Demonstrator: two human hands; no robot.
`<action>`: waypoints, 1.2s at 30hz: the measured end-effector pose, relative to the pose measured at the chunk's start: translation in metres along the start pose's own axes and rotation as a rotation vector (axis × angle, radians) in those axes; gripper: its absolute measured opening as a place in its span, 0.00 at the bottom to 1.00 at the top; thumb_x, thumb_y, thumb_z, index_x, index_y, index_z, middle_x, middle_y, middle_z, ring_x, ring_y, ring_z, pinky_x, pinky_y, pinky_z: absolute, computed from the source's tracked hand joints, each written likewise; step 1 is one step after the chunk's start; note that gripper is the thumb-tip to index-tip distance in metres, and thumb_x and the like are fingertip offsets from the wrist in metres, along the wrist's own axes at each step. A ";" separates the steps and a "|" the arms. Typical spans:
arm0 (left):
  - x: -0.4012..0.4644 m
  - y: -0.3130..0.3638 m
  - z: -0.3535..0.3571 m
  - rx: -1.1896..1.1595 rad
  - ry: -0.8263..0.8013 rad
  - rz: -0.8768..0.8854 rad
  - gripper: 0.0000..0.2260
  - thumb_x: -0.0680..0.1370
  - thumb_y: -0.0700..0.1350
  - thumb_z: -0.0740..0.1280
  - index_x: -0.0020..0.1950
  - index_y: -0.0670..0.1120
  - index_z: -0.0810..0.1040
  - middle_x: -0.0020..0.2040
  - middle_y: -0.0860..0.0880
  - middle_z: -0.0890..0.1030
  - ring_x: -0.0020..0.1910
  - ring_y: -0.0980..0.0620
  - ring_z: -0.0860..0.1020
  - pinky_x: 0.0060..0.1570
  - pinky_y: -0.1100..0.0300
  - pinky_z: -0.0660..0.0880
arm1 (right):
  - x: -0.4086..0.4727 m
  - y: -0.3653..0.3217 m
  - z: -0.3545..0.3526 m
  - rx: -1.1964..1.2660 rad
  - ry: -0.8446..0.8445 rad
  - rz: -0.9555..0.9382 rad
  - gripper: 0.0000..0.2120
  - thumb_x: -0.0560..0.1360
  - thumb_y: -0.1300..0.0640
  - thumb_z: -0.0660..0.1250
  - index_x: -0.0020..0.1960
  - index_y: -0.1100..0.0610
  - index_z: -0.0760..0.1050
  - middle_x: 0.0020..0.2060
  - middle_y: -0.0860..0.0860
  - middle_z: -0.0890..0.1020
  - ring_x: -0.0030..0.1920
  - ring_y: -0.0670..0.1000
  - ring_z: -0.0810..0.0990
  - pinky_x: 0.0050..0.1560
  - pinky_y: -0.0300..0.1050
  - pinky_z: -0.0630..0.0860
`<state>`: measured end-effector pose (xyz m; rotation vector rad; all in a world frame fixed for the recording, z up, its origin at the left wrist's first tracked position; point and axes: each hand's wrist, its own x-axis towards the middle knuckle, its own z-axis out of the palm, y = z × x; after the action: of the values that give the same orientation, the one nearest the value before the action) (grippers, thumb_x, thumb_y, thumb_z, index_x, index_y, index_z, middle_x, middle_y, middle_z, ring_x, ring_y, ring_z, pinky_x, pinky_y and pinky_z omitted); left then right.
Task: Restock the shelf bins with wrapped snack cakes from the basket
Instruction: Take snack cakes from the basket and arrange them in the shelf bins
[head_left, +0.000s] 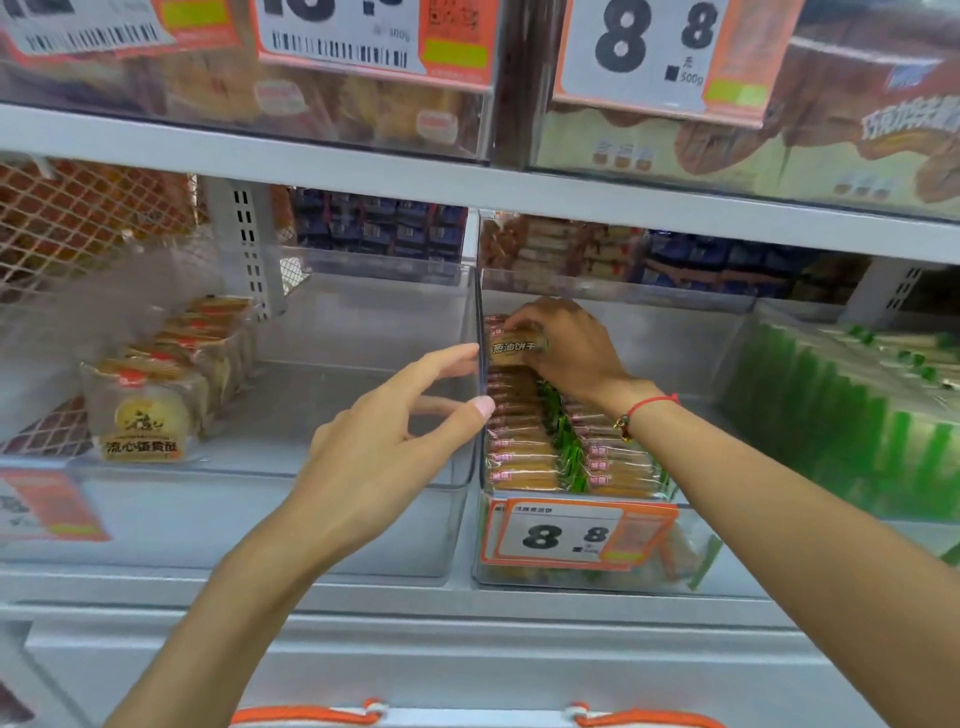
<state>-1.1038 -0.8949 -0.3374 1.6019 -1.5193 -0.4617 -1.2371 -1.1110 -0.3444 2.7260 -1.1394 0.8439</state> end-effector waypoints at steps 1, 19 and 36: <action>0.000 0.000 0.000 0.004 0.000 -0.001 0.26 0.68 0.69 0.55 0.66 0.72 0.64 0.58 0.79 0.69 0.55 0.77 0.70 0.55 0.57 0.58 | 0.000 0.000 0.001 -0.010 0.013 -0.004 0.14 0.73 0.61 0.70 0.58 0.52 0.78 0.57 0.50 0.80 0.59 0.53 0.75 0.55 0.45 0.71; 0.005 -0.007 0.001 0.072 0.018 0.047 0.20 0.75 0.65 0.58 0.67 0.71 0.63 0.59 0.78 0.69 0.57 0.74 0.71 0.48 0.67 0.60 | 0.005 0.002 0.009 -0.098 -0.024 -0.026 0.15 0.75 0.58 0.68 0.62 0.51 0.77 0.59 0.51 0.78 0.61 0.55 0.72 0.59 0.50 0.70; -0.019 0.008 0.010 0.244 0.294 0.131 0.15 0.78 0.58 0.61 0.65 0.61 0.70 0.57 0.64 0.76 0.49 0.63 0.72 0.45 0.60 0.67 | -0.093 -0.034 -0.090 0.163 -0.183 0.057 0.13 0.75 0.56 0.69 0.59 0.50 0.78 0.56 0.50 0.78 0.55 0.49 0.76 0.54 0.45 0.74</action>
<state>-1.1202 -0.8795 -0.3421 1.6565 -1.4822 0.0351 -1.3091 -1.0028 -0.3110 2.9693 -1.2380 0.7370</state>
